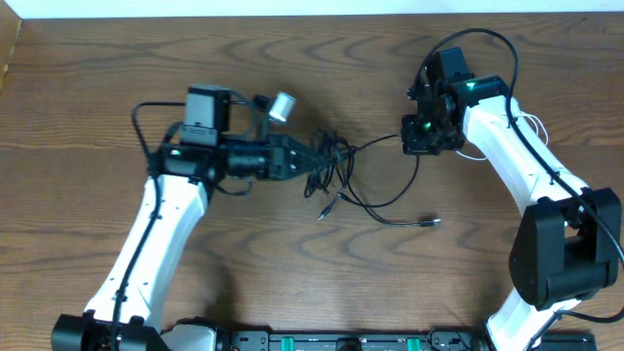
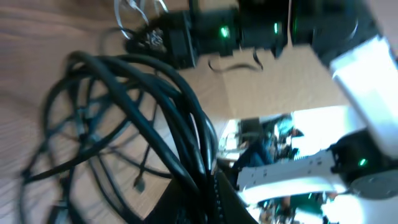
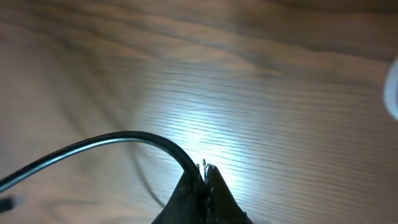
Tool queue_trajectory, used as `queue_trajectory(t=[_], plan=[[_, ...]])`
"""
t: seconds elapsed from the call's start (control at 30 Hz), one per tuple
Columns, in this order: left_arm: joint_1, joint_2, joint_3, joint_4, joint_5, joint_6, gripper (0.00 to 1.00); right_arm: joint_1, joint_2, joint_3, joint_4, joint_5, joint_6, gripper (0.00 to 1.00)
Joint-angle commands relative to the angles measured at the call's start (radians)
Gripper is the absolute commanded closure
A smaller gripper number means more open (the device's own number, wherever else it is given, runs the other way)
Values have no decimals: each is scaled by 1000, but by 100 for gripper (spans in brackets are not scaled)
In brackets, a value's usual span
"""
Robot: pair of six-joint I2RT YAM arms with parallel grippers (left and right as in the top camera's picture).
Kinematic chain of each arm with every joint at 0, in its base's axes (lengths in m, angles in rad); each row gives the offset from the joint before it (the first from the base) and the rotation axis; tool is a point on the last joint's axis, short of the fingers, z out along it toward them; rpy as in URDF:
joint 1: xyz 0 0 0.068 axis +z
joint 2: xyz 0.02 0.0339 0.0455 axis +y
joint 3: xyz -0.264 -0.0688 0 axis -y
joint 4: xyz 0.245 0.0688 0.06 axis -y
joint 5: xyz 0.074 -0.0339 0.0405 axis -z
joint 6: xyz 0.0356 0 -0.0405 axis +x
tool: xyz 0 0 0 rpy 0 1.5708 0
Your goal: Untangle cables
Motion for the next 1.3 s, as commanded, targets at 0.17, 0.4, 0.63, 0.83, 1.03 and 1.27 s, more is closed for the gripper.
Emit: queue_trajectory(t=[0.17, 0.4, 0.63, 0.83, 1.03, 1.27], plan=[[153, 2, 1, -19, 49, -79, 92, -69, 9, 5, -39, 257, 24, 99], [158, 2, 1, -168, -118, -73, 92, -128, 9, 5, -39, 79, 21, 99], [149, 2, 1, -225, -216, -83, 92, -94, 9, 5, -37, -400, -231, 99], [149, 2, 1, -224, -216, -98, 92, -5, 9, 5, -37, -496, -274, 99], [149, 2, 1, -224, -217, -117, 92, 105, 9, 5, -27, -495, -287, 99], [149, 2, 1, -226, -211, -134, 92, 210, 9, 5, 16, -496, -340, 99]])
